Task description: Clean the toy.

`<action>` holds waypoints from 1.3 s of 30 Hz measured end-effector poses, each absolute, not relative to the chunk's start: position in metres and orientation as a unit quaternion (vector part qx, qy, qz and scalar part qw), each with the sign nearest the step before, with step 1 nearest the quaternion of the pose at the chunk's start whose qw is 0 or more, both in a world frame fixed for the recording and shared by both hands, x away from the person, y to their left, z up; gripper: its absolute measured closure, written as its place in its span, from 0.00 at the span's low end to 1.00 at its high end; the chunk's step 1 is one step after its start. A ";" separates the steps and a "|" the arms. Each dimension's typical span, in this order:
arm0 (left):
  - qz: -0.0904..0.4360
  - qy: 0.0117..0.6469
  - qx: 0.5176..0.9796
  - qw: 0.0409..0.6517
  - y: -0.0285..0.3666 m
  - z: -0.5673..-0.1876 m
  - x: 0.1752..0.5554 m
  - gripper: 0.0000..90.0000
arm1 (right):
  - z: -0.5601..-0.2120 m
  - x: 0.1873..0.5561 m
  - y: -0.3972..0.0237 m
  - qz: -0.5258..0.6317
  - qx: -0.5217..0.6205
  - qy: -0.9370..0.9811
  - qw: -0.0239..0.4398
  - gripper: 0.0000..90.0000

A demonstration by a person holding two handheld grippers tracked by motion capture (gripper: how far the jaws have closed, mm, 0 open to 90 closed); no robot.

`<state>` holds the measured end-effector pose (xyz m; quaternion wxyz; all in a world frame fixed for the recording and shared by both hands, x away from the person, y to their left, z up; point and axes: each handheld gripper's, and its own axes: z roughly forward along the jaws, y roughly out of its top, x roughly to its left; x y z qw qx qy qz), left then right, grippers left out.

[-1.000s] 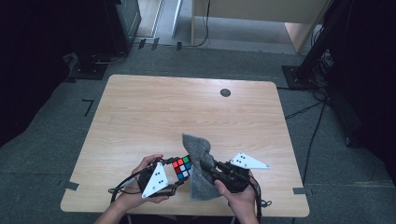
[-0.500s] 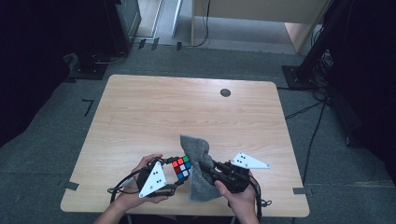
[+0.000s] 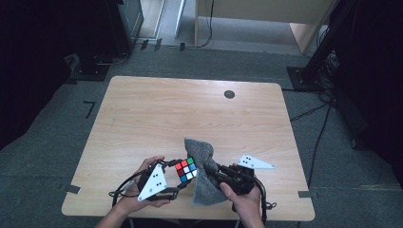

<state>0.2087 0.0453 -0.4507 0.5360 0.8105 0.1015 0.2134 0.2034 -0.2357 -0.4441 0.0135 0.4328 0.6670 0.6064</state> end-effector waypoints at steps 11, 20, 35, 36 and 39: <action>0.226 0.111 0.825 0.506 0.042 -0.456 0.213 0.38 | -0.440 0.202 -0.235 0.591 0.443 0.673 0.036 0.80; 0.238 0.117 0.840 0.474 0.033 -0.456 0.209 0.38 | -0.427 0.173 -0.179 0.534 0.335 0.758 0.169 0.79; 0.188 0.114 0.814 0.537 0.047 -0.445 0.212 0.38 | -0.424 0.184 -0.216 0.593 0.388 0.693 0.134 0.78; 0.181 0.114 0.809 0.548 0.049 -0.444 0.212 0.38 | -0.424 0.186 -0.223 0.597 0.403 0.680 0.136 0.78; 0.171 0.113 0.803 0.560 0.049 -0.442 0.212 0.38 | -0.429 0.190 -0.234 0.615 0.422 0.657 0.107 0.78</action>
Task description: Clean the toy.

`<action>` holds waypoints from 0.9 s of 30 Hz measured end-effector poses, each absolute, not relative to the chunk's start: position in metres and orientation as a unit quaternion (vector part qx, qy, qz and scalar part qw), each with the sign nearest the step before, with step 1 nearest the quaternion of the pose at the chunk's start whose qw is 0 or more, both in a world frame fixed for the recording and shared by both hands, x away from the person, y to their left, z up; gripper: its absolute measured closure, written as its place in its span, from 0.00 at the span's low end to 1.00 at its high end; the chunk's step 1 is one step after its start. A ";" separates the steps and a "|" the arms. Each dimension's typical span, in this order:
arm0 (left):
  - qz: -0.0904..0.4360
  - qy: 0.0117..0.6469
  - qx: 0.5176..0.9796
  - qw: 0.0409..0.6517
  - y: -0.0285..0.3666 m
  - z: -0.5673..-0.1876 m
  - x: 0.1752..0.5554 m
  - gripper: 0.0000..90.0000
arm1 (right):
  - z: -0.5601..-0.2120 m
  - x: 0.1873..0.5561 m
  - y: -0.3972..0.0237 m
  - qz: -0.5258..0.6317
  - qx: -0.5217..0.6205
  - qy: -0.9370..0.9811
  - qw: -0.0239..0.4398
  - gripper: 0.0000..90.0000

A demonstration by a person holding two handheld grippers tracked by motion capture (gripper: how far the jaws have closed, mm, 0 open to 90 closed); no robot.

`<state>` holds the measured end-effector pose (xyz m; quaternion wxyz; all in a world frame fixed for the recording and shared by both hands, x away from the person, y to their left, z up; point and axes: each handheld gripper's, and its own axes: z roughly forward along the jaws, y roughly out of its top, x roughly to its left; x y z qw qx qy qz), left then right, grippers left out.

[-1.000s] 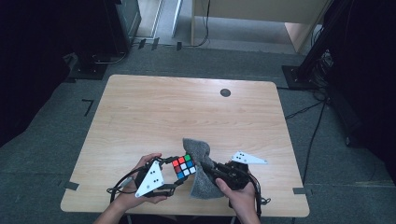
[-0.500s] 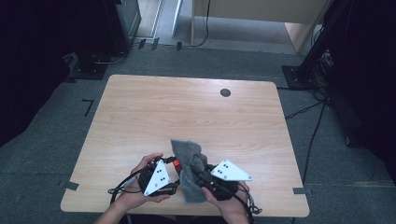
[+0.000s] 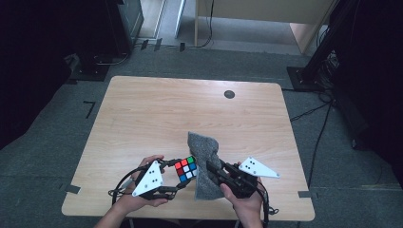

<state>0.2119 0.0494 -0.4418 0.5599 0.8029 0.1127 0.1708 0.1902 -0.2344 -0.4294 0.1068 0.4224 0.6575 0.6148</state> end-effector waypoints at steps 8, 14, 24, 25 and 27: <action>0.139 0.141 0.769 0.608 0.063 -0.432 0.218 0.38 | -0.459 0.202 -0.225 0.545 0.428 0.712 0.112 0.80; 0.117 0.178 0.740 0.638 0.074 -0.431 0.226 0.38 | -0.468 0.200 -0.214 0.618 0.364 0.693 0.072 0.80; 0.113 0.189 0.727 0.651 0.076 -0.428 0.226 0.38 | -0.469 0.190 -0.181 0.597 0.291 0.740 0.106 0.81; 0.120 0.189 0.728 0.648 0.077 -0.428 0.226 0.38 | -0.467 0.191 -0.187 0.606 0.307 0.725 0.113 0.81; 0.129 0.185 0.734 0.640 0.076 -0.429 0.225 0.38 | -0.464 0.193 -0.197 0.621 0.328 0.700 0.126 0.81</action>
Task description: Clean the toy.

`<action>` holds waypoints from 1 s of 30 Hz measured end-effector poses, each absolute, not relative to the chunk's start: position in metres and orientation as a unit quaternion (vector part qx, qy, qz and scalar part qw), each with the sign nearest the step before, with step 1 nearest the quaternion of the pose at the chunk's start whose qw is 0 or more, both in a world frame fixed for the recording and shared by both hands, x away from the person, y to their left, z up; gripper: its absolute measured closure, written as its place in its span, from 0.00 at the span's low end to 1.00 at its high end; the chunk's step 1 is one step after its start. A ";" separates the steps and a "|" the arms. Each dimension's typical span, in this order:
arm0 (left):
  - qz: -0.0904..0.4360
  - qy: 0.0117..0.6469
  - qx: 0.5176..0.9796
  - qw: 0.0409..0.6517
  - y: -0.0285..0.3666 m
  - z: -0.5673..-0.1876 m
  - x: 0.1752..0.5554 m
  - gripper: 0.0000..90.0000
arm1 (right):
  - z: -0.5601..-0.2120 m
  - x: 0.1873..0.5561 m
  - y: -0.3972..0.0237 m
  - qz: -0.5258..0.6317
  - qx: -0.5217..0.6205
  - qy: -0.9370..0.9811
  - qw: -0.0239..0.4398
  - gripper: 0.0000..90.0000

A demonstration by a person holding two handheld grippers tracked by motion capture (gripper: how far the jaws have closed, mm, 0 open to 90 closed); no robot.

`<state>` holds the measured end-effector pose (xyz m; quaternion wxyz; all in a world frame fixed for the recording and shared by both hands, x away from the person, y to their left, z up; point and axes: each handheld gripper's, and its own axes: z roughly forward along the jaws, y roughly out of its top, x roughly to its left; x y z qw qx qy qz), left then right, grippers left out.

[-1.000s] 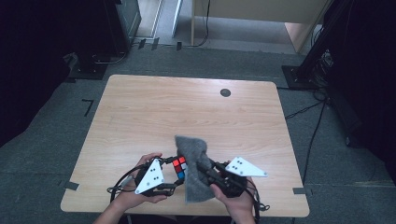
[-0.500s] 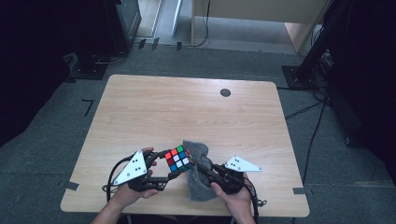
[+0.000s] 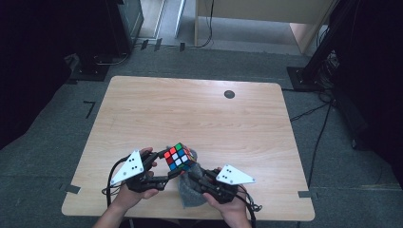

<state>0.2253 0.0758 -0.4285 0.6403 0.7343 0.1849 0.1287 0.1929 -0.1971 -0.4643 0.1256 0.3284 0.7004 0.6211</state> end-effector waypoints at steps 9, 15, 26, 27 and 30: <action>0.139 0.205 0.732 0.634 0.076 -0.432 0.229 0.38 | -0.476 0.187 -0.168 0.585 0.289 0.751 0.106 0.80; 0.186 0.255 0.734 0.602 0.085 -0.440 0.239 0.38 | -0.471 0.206 -0.218 0.567 0.393 0.707 0.155 0.80; 0.240 0.386 0.750 0.481 0.097 -0.476 0.273 0.38 | -0.470 0.223 -0.295 0.481 0.490 0.672 0.277 0.79; 0.241 0.388 0.753 0.473 0.097 -0.479 0.274 0.38 | -0.472 0.225 -0.298 0.475 0.496 0.671 0.279 0.79; 0.237 0.394 0.762 0.456 0.095 -0.485 0.278 0.38 | -0.482 0.230 -0.305 0.458 0.516 0.669 0.277 0.79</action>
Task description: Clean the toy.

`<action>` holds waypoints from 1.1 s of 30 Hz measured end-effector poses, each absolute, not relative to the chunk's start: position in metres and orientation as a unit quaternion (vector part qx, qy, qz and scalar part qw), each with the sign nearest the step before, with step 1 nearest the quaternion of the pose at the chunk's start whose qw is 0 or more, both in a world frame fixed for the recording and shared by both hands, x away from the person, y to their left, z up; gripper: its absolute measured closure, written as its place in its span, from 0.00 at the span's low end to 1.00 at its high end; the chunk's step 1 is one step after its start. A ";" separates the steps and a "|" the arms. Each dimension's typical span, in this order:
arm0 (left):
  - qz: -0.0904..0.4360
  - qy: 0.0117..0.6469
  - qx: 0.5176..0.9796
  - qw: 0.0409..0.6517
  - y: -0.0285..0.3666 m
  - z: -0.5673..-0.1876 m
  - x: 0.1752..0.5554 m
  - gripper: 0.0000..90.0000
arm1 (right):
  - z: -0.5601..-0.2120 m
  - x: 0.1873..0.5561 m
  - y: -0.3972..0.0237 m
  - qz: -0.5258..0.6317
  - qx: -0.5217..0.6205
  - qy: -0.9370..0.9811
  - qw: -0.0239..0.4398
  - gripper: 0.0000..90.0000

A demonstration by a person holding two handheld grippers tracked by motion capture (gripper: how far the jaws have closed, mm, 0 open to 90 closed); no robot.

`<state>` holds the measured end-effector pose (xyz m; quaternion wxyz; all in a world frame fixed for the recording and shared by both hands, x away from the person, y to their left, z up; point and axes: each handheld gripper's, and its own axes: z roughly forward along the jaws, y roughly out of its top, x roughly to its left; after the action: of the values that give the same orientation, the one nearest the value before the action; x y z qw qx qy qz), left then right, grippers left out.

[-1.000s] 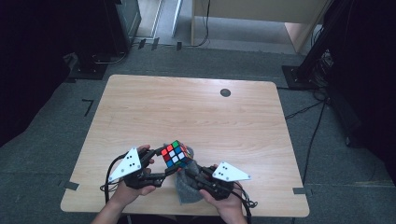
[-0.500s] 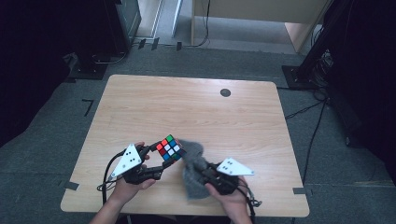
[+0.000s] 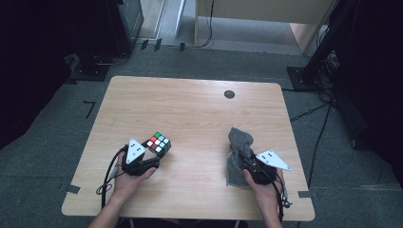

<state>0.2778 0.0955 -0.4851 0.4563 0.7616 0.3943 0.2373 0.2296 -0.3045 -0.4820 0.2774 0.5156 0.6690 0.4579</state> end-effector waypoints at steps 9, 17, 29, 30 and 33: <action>0.230 0.388 0.787 0.421 0.088 -0.496 0.282 0.38 | -0.513 0.243 -0.296 0.409 0.528 0.701 0.249 0.75; 0.225 0.394 0.795 0.402 0.087 -0.501 0.285 0.38 | -0.520 0.245 -0.293 0.400 0.523 0.710 0.250 0.64; 0.205 0.390 0.799 0.410 0.086 -0.504 0.287 0.29 | -0.502 0.244 -0.297 0.432 0.511 0.709 0.224 0.24; 0.204 0.390 0.798 0.411 0.086 -0.503 0.287 0.25 | -0.499 0.243 -0.298 0.435 0.508 0.709 0.223 0.20; 0.200 0.393 0.795 0.416 0.087 -0.499 0.285 0.17 | -0.491 0.240 -0.303 0.446 0.503 0.706 0.222 0.16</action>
<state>0.2854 0.0872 -0.4989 0.4158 0.7954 0.3927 0.2005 0.2403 -0.3029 -0.4906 0.2219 0.5031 0.7062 0.4459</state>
